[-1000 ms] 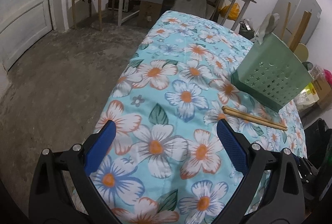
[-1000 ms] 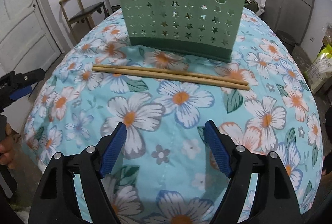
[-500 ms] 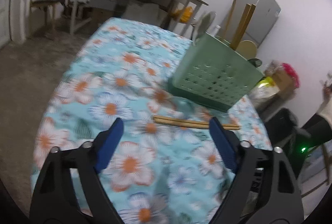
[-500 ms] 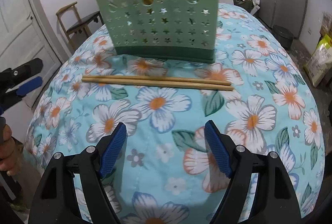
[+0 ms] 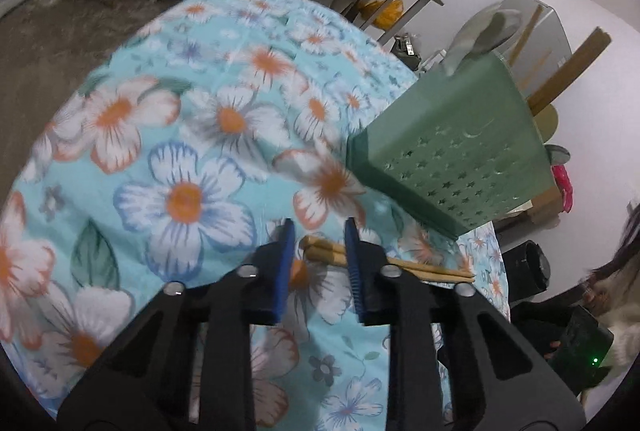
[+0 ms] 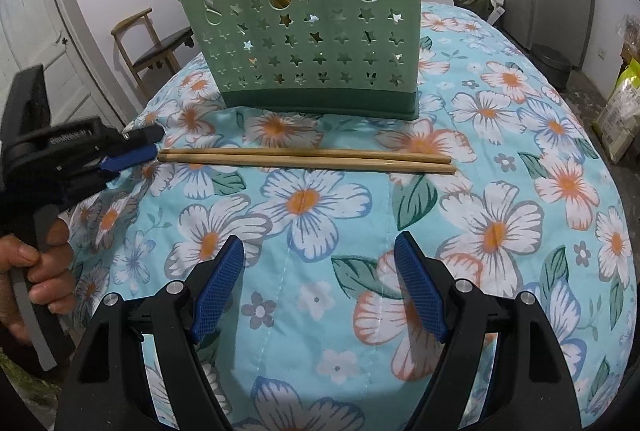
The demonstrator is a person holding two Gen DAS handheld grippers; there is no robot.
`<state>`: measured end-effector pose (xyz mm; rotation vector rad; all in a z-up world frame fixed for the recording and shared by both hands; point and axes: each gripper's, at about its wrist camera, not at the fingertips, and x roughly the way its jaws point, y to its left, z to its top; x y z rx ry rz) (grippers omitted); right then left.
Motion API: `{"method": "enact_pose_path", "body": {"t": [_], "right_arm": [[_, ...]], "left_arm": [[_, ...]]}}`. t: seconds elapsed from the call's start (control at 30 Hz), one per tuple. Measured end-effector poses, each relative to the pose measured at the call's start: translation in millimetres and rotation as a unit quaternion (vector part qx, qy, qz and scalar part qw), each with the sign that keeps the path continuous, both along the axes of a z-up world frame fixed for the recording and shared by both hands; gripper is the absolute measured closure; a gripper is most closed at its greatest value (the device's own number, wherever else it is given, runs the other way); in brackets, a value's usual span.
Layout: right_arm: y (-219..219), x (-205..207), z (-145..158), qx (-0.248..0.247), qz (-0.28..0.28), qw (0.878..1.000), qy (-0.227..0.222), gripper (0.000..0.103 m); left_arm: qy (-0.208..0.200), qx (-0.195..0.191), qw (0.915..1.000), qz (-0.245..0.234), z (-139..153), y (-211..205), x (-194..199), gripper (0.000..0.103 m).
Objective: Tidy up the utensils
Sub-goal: 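Roll the left tool, close it on the two chopsticks and lift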
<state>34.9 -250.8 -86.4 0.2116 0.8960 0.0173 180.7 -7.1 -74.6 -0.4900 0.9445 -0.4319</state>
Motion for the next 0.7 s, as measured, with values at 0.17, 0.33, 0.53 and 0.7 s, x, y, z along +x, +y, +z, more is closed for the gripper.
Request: {"method": "enact_pose_path", "body": {"t": [0.17,0.33,0.53,0.7], "right_arm": [[-1,0,-2,0.003,0.001,1.000,0.000,0.027],[-1,0,-2,0.003,0.001,1.000,0.000,0.027],[-1,0,-1,0.005,0.000,1.000,0.001,0.027],[-2,0,-2,0.006,0.000,1.000,0.000,0.027]], "left_arm": [[-0.002,0.002,1.0000,0.005,-4,-1,-3,0.097],[-0.005,0.003,1.0000,0.006,-4,1,-5,0.103],[-0.014,-0.004,0.9999,-0.008,1,6,-18,0.103],[-0.016,-0.015,0.9996,-0.019,4,9,-22,0.103]]}}
